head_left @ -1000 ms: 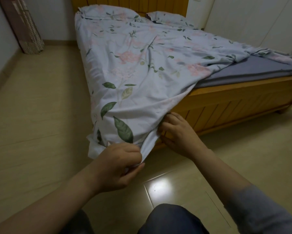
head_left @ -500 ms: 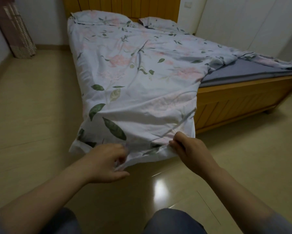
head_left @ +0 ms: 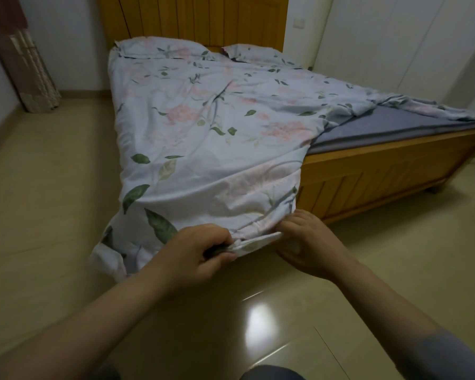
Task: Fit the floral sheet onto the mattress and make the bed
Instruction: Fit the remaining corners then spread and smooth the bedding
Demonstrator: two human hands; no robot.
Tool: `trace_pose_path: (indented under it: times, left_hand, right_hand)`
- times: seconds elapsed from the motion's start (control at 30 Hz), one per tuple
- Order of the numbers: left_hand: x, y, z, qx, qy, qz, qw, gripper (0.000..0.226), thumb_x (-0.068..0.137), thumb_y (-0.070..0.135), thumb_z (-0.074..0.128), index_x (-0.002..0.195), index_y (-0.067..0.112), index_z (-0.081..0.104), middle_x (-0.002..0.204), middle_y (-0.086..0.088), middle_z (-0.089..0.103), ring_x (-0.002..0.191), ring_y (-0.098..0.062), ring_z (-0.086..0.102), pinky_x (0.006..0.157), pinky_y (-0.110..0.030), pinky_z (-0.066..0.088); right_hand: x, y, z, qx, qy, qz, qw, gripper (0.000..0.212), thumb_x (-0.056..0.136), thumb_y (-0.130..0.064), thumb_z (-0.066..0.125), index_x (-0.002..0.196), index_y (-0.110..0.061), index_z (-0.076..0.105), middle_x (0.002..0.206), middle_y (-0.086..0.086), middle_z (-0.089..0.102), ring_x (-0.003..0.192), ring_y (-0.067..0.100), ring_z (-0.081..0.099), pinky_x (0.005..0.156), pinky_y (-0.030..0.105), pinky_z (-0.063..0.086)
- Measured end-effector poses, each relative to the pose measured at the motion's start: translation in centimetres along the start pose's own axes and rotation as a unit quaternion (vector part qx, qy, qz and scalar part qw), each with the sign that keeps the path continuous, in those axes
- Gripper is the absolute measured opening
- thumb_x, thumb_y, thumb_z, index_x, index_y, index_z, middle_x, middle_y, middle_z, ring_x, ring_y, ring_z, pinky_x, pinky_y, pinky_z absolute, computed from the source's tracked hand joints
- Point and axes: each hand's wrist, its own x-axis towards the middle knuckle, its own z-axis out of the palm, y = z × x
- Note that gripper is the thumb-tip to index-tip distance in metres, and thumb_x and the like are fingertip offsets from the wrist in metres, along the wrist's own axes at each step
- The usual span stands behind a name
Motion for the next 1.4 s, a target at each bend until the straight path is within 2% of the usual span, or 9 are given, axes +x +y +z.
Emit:
trace_pose_path:
  times: [0.1,0.17,0.37,0.6,0.77,1.0,1.13,1.27,1.4]
  left_hand:
    - [-0.7,-0.1,0.1,0.013,-0.022,0.006,1.000,0.025,0.087,0.039,0.053,0.071,0.019,0.051,0.066,0.014,0.042,0.059,0.001,0.039,0.055,-0.014,0.032]
    - [-0.7,-0.7,0.2,0.044,-0.032,-0.017,0.998,0.028,0.087,0.042,0.049,0.069,0.020,0.048,0.065,0.012,0.043,0.058,-0.002,0.040,0.054,-0.018,0.033]
    - [0.2,-3.2,1.5,0.117,-0.061,-0.075,0.988,0.025,0.086,0.045,0.045,0.067,0.030,0.040,0.063,0.018,0.037,0.056,0.004,0.040,0.051,-0.014,0.030]
    - [1.7,-1.3,5.2,0.183,-0.208,-0.078,0.958,0.008,0.091,0.032,0.050,0.085,0.027,0.053,0.084,0.015,0.048,0.075,-0.004,0.046,0.062,-0.020,0.037]
    - [5.0,2.2,6.9,0.270,-0.403,-0.202,0.851,0.020,0.094,0.021,0.047,0.111,0.019,0.057,0.113,-0.006,0.059,0.099,-0.023,0.057,0.075,-0.027,0.040]
    - [10.7,4.5,10.4,0.144,-0.157,-0.143,0.967,0.055,0.078,0.055,0.064,0.121,0.025,0.045,0.117,0.006,0.046,0.104,-0.015,0.048,0.083,-0.028,0.041]
    - [13.0,4.8,10.7,0.067,-0.018,-0.147,0.987,0.009,0.090,0.025,0.053,0.097,0.020,0.054,0.101,-0.001,0.054,0.093,-0.021,0.053,0.068,-0.027,0.030]
    - [13.3,2.5,7.8,0.009,-0.003,-0.093,0.996,0.015,0.086,0.032,0.041,0.076,0.024,0.049,0.075,0.008,0.045,0.070,-0.015,0.044,0.055,-0.022,0.026]
    - [11.9,-2.3,5.5,0.056,-0.064,-0.108,0.991,0.011,0.085,0.026,0.045,0.076,0.021,0.050,0.076,0.005,0.048,0.073,-0.019,0.048,0.061,-0.030,0.032]
  right_hand:
    - [1.7,2.5,-0.1,-0.015,0.007,0.022,1.000,0.031,0.085,-0.031,0.064,0.115,-0.027,0.060,0.125,-0.004,0.060,0.123,0.014,0.050,0.106,0.034,0.040]
    - [2.2,3.6,-0.9,-0.026,-0.002,0.047,0.999,0.022,0.087,-0.031,0.061,0.108,-0.025,0.063,0.119,-0.002,0.063,0.116,0.016,0.054,0.092,0.029,0.047]
    - [-4.1,1.2,-1.1,-0.036,0.064,0.082,0.994,0.039,0.090,-0.051,0.042,0.061,-0.025,0.041,0.053,-0.007,0.047,0.047,0.013,0.047,0.045,0.025,0.033]
    - [-7.8,7.7,-0.4,-0.052,-0.036,0.084,0.994,0.015,0.079,-0.036,0.063,0.089,-0.025,0.062,0.092,-0.005,0.066,0.088,0.015,0.060,0.080,0.026,0.048]
    - [-6.7,9.6,-0.8,-0.068,-0.006,0.084,0.994,0.018,0.083,-0.029,0.065,0.081,-0.031,0.047,0.087,-0.005,0.065,0.083,0.011,0.055,0.084,0.027,0.043]
    - [-3.9,7.5,-2.7,0.042,0.123,0.062,0.990,0.009,0.089,-0.025,0.059,0.088,-0.019,0.051,0.074,-0.008,0.059,0.060,0.005,0.045,0.051,0.013,0.030]
    - [-1.5,6.5,-4.7,0.061,0.147,0.044,0.986,0.021,0.088,-0.023,0.063,0.086,-0.026,0.043,0.072,-0.006,0.059,0.060,0.002,0.039,0.050,0.009,0.026]
    - [0.3,8.4,-5.6,0.032,0.097,0.030,0.994,0.020,0.085,-0.044,0.055,0.087,-0.026,0.048,0.080,-0.010,0.059,0.071,0.002,0.045,0.061,0.009,0.032]
    - [1.5,12.4,-2.3,-0.012,-0.026,0.063,0.998,0.030,0.083,-0.060,0.050,0.101,-0.035,0.055,0.100,-0.015,0.060,0.101,0.006,0.054,0.104,0.035,0.039]
